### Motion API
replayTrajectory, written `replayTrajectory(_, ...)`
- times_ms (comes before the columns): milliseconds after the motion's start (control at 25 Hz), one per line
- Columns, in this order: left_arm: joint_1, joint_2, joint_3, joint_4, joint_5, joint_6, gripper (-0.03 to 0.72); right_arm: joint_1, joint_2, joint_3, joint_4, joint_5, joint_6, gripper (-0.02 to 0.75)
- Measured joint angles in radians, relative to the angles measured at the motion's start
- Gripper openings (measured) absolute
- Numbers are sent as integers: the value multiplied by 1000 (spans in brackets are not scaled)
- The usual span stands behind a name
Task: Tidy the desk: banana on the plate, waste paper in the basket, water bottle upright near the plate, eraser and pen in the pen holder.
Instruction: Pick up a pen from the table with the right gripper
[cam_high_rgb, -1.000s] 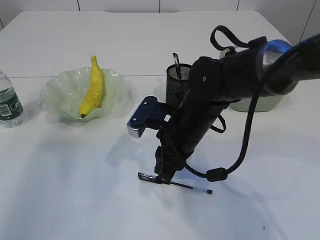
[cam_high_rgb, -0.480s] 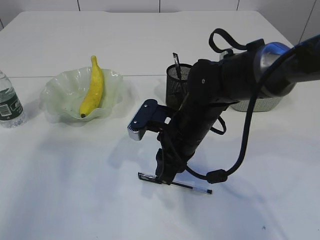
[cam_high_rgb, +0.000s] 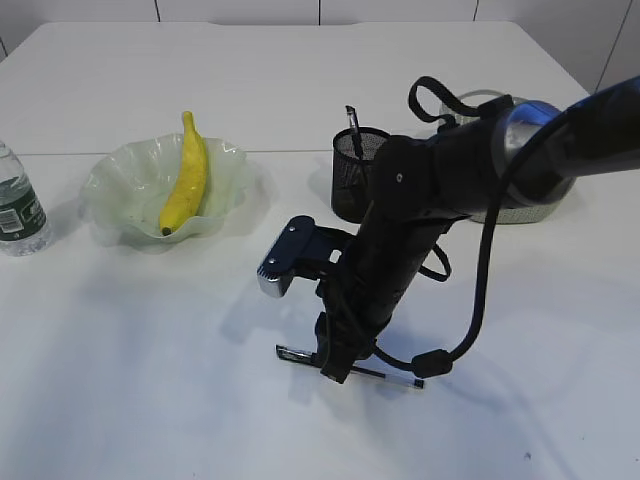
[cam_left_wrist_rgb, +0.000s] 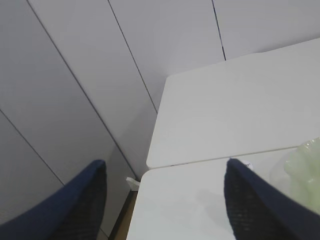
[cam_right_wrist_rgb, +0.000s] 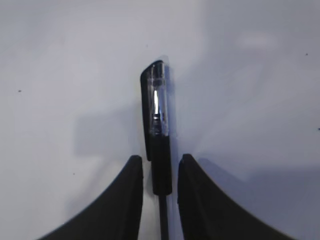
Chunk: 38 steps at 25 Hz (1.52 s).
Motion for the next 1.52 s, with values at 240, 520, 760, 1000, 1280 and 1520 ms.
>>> replayTrajectory(240, 0, 0, 0, 4, 0, 0, 520, 0, 18, -11, -9, 12, 0, 184)
replayTrajectory(520, 0, 0, 0, 6, 0, 0, 520, 0, 20, -18, -18, 13, 0, 184)
replayTrajectory(760, 0, 0, 0, 8, 0, 0, 520, 0, 22, -18, -29, 20, 0, 184)
replayTrajectory(1000, 0, 0, 0, 8, 0, 0, 520, 0, 22, -18, -57, 22, 0, 184)
replayTrajectory(1280, -2, 0, 0, 8, 0, 0, 520, 0, 22, -18, -64, 24, 1, 184)
replayTrajectory(1520, -4, 0, 0, 8, 0, 0, 521, 0, 22, -18, -64, 26, 1, 184)
